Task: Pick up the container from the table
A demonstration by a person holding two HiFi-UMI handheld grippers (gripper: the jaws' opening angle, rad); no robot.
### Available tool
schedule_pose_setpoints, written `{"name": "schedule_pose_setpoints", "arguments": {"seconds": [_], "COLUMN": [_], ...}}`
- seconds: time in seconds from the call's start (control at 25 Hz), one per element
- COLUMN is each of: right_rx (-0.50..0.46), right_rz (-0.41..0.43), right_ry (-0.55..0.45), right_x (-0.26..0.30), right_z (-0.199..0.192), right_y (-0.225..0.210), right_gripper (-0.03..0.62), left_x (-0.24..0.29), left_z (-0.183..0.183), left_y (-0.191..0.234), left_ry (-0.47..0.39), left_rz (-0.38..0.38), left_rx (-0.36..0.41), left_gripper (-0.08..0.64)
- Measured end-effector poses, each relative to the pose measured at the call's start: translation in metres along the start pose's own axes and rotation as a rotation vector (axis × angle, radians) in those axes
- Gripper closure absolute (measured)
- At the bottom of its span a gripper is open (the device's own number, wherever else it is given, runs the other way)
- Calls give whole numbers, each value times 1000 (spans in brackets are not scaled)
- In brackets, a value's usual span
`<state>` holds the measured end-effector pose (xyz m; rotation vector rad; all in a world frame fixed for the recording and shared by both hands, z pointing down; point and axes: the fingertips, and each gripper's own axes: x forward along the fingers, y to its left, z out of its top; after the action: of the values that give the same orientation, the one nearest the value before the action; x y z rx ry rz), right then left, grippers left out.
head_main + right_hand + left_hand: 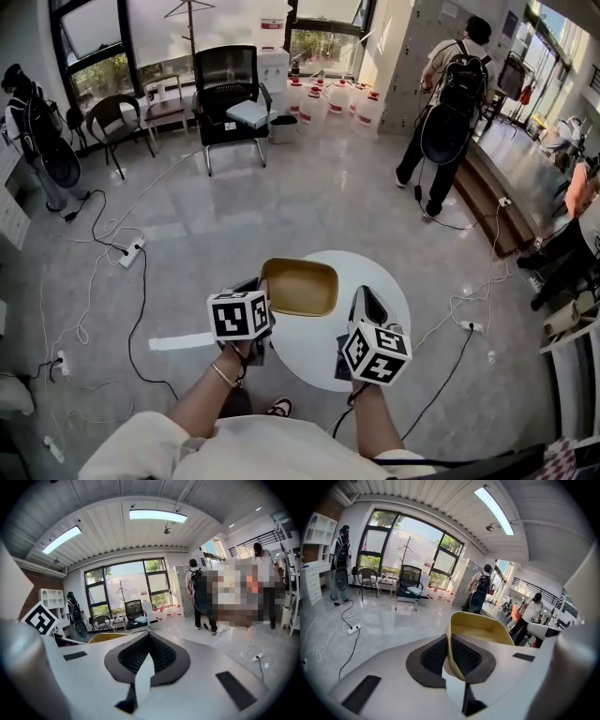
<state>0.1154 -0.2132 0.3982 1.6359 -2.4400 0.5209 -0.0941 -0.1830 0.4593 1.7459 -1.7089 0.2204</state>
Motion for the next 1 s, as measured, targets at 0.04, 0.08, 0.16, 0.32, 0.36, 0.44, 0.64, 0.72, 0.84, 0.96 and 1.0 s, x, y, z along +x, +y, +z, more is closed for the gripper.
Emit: {"name": "schedule_pose_setpoints", "arguments": {"seconds": [0.04,0.08,0.16,0.32,0.36,0.44,0.64,0.72,0.84,0.96,1.0], "right_rx": [-14,-28,-49,-99,-106,-124,-146,-154,-173,-186,-189], "right_rz": [15,32,68,124,135,156,205,222,236,251,255], "right_ry": [-5,-12,-33,-73,-76,-84,-109,-122,-150,-172,-179], "right_x": [4,8,16,28,31,38,55,58,62,67,69], "right_z": [2,5,13,21,22,25,35,34,35,38,40], "right_y": [9,19,41,85,95,116,171,195,226,253,261], "right_gripper": [568,568,568,568,568,568,568,568,568,568,568], "left_x": [-4,-9,-18,-36,-40,-47,-63,-72,-82,-92,-94], "left_z": [2,5,8,10,11,13,25,28,35,43,45], "left_y": [10,20,44,86,95,114,165,186,214,239,246], "left_ry": [-10,-18,-31,-47,-50,-55,-59,-64,-73,-81,-84], "left_rz": [15,32,67,115,123,139,169,179,185,191,193], "left_rx": [-11,-23,-53,-107,-116,-134,-168,-178,-185,-194,-197], "left_gripper": [523,523,523,523,523,523,523,523,523,523,523]}}
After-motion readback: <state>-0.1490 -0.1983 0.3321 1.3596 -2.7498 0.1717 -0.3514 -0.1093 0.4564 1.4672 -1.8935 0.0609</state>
